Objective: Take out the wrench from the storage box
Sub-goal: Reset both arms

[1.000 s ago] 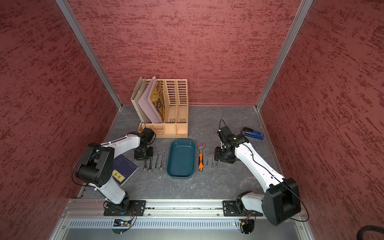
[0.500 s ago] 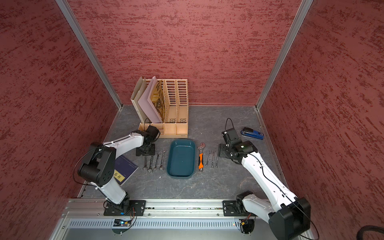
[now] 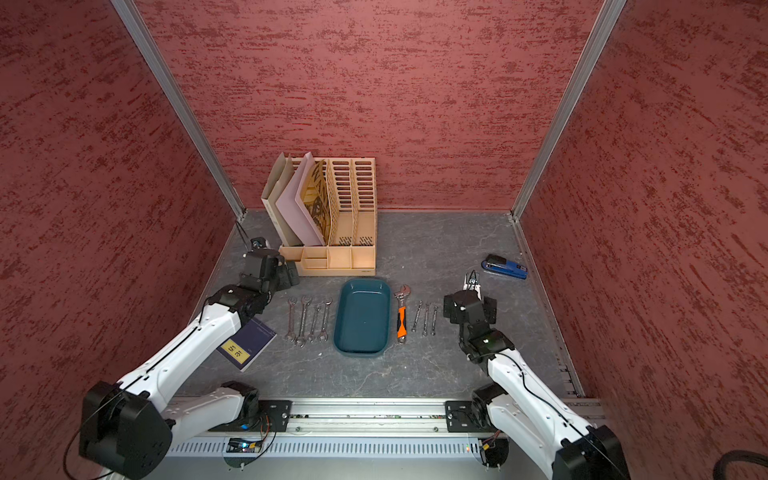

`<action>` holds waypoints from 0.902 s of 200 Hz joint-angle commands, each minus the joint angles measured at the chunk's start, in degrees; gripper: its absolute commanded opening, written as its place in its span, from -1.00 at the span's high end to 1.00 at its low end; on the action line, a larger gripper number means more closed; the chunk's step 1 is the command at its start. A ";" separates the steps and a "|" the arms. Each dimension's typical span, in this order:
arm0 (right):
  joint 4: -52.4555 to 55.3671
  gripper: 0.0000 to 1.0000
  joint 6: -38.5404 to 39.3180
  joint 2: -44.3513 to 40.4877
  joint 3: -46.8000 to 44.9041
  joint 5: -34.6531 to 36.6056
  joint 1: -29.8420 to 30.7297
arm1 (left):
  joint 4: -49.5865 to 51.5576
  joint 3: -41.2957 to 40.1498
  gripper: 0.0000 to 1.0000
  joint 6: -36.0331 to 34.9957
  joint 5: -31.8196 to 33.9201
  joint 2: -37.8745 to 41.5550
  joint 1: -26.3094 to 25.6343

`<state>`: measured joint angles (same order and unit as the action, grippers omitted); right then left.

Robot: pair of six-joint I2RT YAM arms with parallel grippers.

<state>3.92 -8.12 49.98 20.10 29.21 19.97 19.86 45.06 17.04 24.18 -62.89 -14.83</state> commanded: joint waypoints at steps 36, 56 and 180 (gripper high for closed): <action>-36.10 -0.96 9.17 13.15 -4.47 -1.82 -3.87 | -26.82 -17.32 -0.99 -8.13 -4.44 8.41 6.42; -39.06 -0.97 11.51 18.90 -1.99 -3.89 -4.68 | -34.43 -22.86 -0.99 -10.74 -3.96 8.73 8.63; -52.34 -0.97 11.23 35.60 3.31 -18.85 -14.46 | -67.66 -32.91 -0.99 -16.82 -23.02 -5.52 16.95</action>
<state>-46.94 4.78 85.14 22.44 16.88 7.14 -39.86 11.35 1.21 5.30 -65.14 1.15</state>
